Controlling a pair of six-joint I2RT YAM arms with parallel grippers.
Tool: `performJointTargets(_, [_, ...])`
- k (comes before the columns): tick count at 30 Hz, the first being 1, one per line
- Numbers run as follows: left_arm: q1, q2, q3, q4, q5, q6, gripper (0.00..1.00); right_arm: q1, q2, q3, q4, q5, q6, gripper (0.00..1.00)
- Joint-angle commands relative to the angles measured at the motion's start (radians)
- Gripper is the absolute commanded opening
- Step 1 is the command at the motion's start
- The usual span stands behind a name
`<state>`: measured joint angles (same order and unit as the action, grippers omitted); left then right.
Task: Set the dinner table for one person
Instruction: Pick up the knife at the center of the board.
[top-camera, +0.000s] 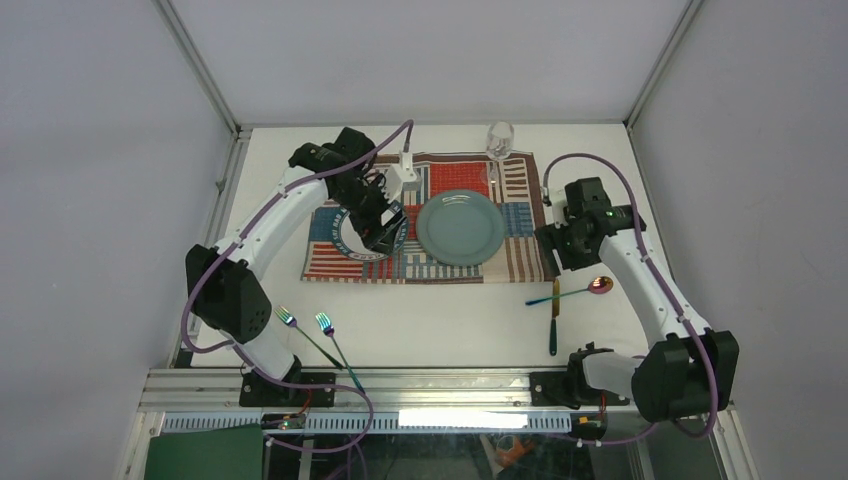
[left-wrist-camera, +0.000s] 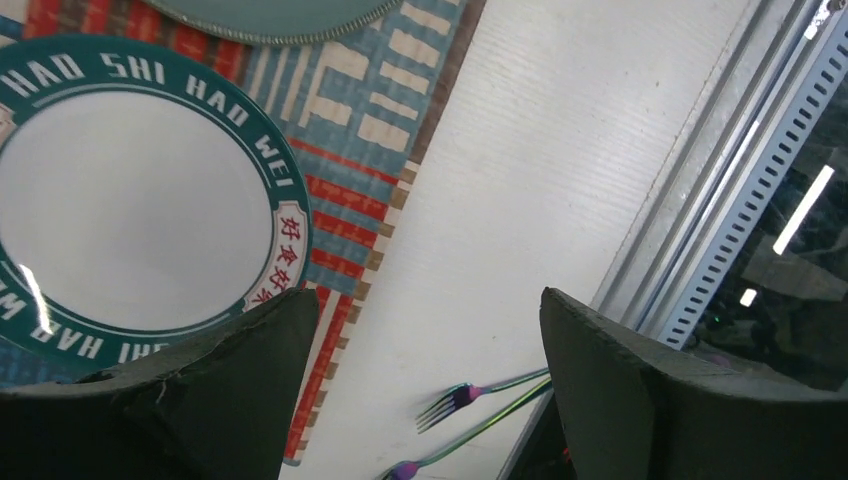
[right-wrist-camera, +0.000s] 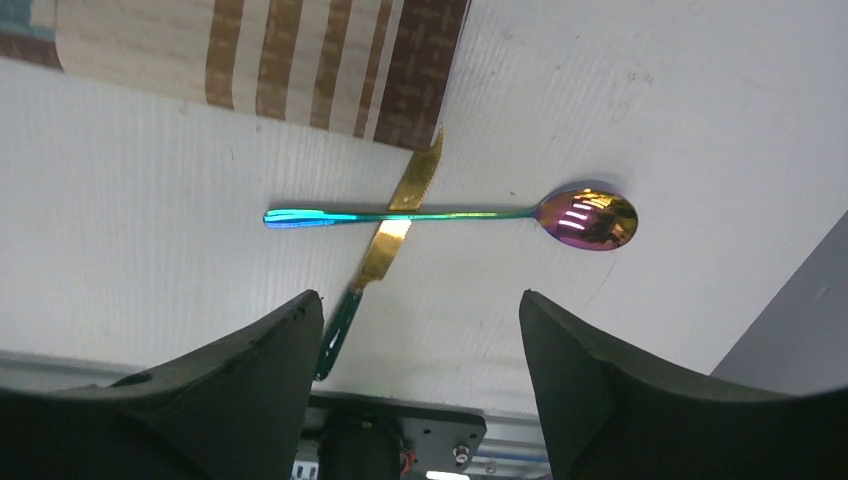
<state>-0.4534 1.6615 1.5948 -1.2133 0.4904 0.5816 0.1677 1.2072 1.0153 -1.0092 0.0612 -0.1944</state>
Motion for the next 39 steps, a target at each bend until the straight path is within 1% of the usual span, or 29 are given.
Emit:
performJointTargets(1, [0.003, -0.056, -0.041, -0.052, 0.011, 0.064, 0.84, -0.004, -0.028, -0.006, -0.157, -0.041, -0.14, 0.76])
performJointTargets(4, [0.002, -0.091, -0.073, -0.047, -0.018, 0.067, 0.86, -0.003, -0.047, -0.027, -0.238, -0.105, -0.211, 0.79])
performJointTargets(7, [0.002, -0.11, -0.083, -0.046, -0.034, 0.057, 0.86, -0.003, -0.073, -0.052, -0.281, -0.118, -0.271, 0.79])
performJointTargets(10, [0.002, -0.123, -0.096, -0.036, -0.032, 0.05, 0.86, -0.001, -0.134, -0.099, -0.246, -0.118, -0.288, 0.79])
performJointTargets(14, [0.002, -0.122, -0.117, -0.013, -0.034, 0.041, 0.87, 0.003, -0.256, -0.157, -0.194, -0.222, -0.272, 0.8])
performJointTargets(16, [0.002, -0.111, -0.114, -0.008, -0.035, 0.038, 0.86, 0.003, -0.28, -0.181, -0.154, -0.202, -0.238, 0.8])
performJointTargets(18, [0.002, -0.097, -0.106, -0.006, -0.032, 0.033, 0.86, 0.012, -0.273, -0.222, -0.115, -0.182, -0.204, 0.8])
performJointTargets(21, [0.002, -0.078, -0.075, -0.012, -0.049, 0.027, 0.86, 0.021, -0.254, -0.234, -0.123, -0.183, -0.192, 0.8])
performJointTargets(23, [0.002, -0.073, -0.061, -0.018, -0.055, 0.022, 0.86, 0.022, -0.257, -0.23, -0.128, -0.179, -0.189, 0.84])
performJointTargets(24, [0.002, -0.069, -0.056, -0.02, -0.055, 0.02, 0.86, 0.023, -0.252, -0.225, -0.135, -0.185, -0.196, 0.85])
performJointTargets(28, [0.002, -0.056, -0.044, -0.02, -0.052, 0.014, 0.86, 0.045, -0.208, -0.232, -0.122, -0.172, -0.212, 0.8])
performJointTargets(32, [0.003, -0.03, -0.03, -0.021, -0.045, 0.008, 0.85, 0.079, -0.141, -0.209, -0.09, -0.127, -0.21, 0.81])
performJointTargets(35, [0.003, -0.022, -0.02, -0.022, -0.045, 0.007, 0.85, 0.083, -0.081, -0.184, -0.088, -0.107, -0.22, 0.81])
performJointTargets(39, [0.003, -0.019, -0.012, -0.022, -0.048, 0.003, 0.85, 0.083, -0.006, -0.196, -0.064, -0.088, -0.219, 0.8])
